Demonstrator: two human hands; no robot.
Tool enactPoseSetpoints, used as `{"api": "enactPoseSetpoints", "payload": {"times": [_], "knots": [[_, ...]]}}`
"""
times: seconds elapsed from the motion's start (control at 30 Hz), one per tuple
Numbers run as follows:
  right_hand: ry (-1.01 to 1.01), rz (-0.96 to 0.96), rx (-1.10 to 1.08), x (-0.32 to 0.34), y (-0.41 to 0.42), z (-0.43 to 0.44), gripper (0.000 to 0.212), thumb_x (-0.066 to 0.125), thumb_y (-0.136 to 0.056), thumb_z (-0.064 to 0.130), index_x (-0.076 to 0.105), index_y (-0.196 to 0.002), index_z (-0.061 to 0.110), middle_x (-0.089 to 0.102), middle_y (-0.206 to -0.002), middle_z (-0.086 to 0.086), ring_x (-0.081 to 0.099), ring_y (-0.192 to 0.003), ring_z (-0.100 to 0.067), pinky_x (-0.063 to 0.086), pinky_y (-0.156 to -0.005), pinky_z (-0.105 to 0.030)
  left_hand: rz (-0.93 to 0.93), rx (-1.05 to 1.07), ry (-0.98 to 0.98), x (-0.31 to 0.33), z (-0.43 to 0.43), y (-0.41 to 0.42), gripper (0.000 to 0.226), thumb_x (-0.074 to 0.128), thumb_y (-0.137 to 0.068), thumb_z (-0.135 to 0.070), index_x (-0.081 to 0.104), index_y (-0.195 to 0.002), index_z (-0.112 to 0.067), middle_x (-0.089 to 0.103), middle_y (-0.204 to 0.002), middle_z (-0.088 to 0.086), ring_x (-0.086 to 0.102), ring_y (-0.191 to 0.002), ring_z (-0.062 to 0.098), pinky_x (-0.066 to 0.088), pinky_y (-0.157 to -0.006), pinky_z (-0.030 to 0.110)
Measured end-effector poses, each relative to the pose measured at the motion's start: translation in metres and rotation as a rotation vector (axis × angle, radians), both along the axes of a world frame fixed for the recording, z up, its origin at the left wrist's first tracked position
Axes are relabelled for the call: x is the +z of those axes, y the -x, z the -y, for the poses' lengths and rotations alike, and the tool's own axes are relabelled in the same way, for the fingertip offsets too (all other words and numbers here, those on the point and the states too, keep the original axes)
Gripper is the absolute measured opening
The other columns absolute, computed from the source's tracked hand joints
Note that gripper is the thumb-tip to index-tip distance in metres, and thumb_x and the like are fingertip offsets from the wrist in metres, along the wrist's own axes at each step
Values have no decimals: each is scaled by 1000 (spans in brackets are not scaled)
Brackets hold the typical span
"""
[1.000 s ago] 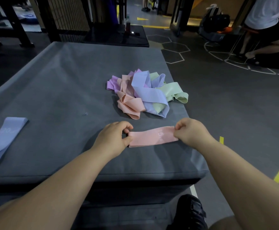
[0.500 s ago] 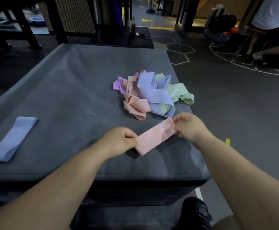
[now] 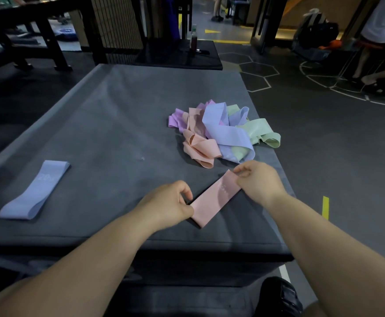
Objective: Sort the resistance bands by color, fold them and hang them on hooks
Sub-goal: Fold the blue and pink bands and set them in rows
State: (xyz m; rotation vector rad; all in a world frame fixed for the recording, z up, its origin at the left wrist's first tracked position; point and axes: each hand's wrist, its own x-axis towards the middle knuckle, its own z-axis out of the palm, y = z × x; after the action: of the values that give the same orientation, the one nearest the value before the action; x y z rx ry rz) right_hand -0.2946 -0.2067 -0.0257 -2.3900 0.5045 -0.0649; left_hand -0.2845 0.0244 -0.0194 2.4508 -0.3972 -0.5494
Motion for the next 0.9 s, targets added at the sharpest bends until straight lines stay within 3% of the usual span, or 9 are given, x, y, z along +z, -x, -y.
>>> {"api": "enactPoseSetpoints", "payload": {"times": [0.17,0.3,0.4,0.47,0.53,0.6,0.7,0.8,0.9], "knots": [[74,66,33,-11,-1,-1,26,60,-84,10,66,-102,28,69,-97,12,64,-93,-9,48,-79,-22,115,-62,-79,1,5,5,31,58,-81,-27,42,-107,-29,62,-81,-12,57,-78,10,41,-66,29],[220,72,93,-13,3,-1,22,57,-87,12,67,-99,27,64,-94,10,62,-90,-15,49,-74,-27,255,-107,-135,-3,7,8,25,58,-82,-29,42,-101,-27,60,-87,-10,52,-85,14,42,-70,31],[331,127,157,-13,6,-1,20,56,-89,16,69,-100,26,65,-96,3,59,-91,-20,50,-72,-31,361,-128,-109,-11,6,9,22,59,-81,-28,42,-94,-25,48,-95,-12,43,-93,15,40,-76,30],[423,129,222,-14,7,0,18,52,-89,13,67,-92,21,64,-87,1,55,-87,-24,49,-66,-35,397,-170,-47,-17,5,8,22,60,-80,-23,53,-100,-27,48,-104,-13,43,-101,14,41,-83,29],[512,135,306,-17,7,1,16,48,-86,5,55,-78,17,56,-74,3,51,-78,-26,40,-55,-34,412,-247,19,-22,3,9,35,56,-80,-16,64,-113,-27,55,-114,-15,44,-109,12,42,-92,31],[560,161,376,-20,9,3,21,48,-85,0,53,-78,19,56,-76,6,53,-78,-28,37,-56,-33,436,-324,63,-26,3,10,49,47,-77,-14,67,-120,-25,61,-121,-14,48,-114,12,42,-98,32],[583,242,397,-23,12,7,36,56,-89,0,67,-120,15,67,-123,0,61,-106,-34,52,-83,-38,434,-410,44,-29,2,13,59,41,-80,-9,56,-136,-21,56,-138,-10,44,-130,11,25,-110,17],[614,336,455,-26,13,9,44,74,-73,-7,73,-113,12,71,-117,-6,68,-95,-34,59,-80,-43,433,-462,-11,-30,0,15,60,35,-90,-8,40,-147,-24,38,-152,-13,26,-142,4,-1,-105,3],[642,308,541,-27,14,11,49,69,-69,-13,74,-111,13,72,-114,-4,69,-99,-31,56,-84,-40,408,-499,-46,-28,-2,18,70,22,-80,-16,35,-149,-25,30,-156,-12,19,-146,4,0,-107,6]]}}
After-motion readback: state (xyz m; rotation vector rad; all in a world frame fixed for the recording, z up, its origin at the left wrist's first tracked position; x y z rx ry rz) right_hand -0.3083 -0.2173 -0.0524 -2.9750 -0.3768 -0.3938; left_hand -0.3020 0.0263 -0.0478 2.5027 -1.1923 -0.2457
